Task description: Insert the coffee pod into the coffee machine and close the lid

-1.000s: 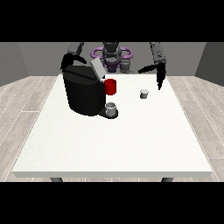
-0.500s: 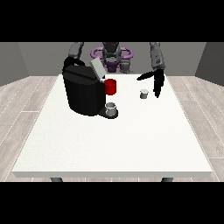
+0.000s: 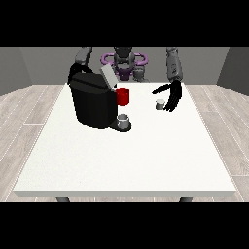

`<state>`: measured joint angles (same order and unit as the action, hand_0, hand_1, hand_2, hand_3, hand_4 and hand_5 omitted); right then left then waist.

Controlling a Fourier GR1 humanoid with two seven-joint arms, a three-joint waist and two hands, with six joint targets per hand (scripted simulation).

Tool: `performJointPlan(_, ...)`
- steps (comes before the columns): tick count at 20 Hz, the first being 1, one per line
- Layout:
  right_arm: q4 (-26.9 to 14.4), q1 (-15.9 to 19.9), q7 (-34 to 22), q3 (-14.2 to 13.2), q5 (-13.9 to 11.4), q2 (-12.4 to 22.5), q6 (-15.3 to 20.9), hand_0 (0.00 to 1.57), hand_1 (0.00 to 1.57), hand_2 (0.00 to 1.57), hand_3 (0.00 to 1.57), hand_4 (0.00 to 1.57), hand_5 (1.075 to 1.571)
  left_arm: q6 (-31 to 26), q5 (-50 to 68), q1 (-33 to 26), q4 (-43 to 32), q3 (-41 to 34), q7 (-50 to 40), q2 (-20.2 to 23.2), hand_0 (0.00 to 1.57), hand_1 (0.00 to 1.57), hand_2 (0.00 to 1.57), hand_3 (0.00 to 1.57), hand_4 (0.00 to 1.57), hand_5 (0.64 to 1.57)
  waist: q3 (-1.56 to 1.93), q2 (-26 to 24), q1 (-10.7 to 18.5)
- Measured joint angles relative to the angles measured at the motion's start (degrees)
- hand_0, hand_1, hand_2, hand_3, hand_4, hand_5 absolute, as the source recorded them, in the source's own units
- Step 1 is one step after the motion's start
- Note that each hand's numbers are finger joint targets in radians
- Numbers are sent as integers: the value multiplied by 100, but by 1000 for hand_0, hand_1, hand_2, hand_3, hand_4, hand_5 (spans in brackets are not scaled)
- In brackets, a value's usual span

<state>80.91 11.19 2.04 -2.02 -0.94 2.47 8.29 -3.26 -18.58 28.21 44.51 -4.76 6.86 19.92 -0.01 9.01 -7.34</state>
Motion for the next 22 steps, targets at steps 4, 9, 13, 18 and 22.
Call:
performJointPlan(4, -21, 29, 9, -5, 24, -19, -9, 0, 0, 0, 0, 515, 1571, -21, -292, 98, -262, 93, 110, 220, 568, 568, 698, 414, 0, 1571, 0, 53, -35)
performJointPlan(9, 83, 56, -25, 75, -14, -73, 35, 0, 0, 0, 0, 524, 1571, 377, -691, 233, -588, 177, 307, 259, 673, 673, 809, 551, 0, 1571, 7, 148, -153)
performJointPlan(13, 148, 56, -70, 190, -11, -123, 189, 0, 0, 0, 0, 492, 1571, 719, -915, 346, -794, 179, 540, 234, 686, 686, 849, 651, 288, 1571, 10, 171, -145)
performJointPlan(18, 188, -15, 29, 130, 117, -97, 75, 0, 0, 0, 0, 535, 1571, 1118, -1093, 446, -1030, 98, 817, 244, 920, 920, 1042, 829, 361, 1571, 13, 218, -201)
performJointPlan(22, 118, 74, -1, 77, 141, -103, 104, 0, 0, 0, 0, 414, 1571, 1409, -1389, 507, -1113, 233, 857, 178, 899, 899, 1011, 776, 309, 1571, 23, 220, -165)
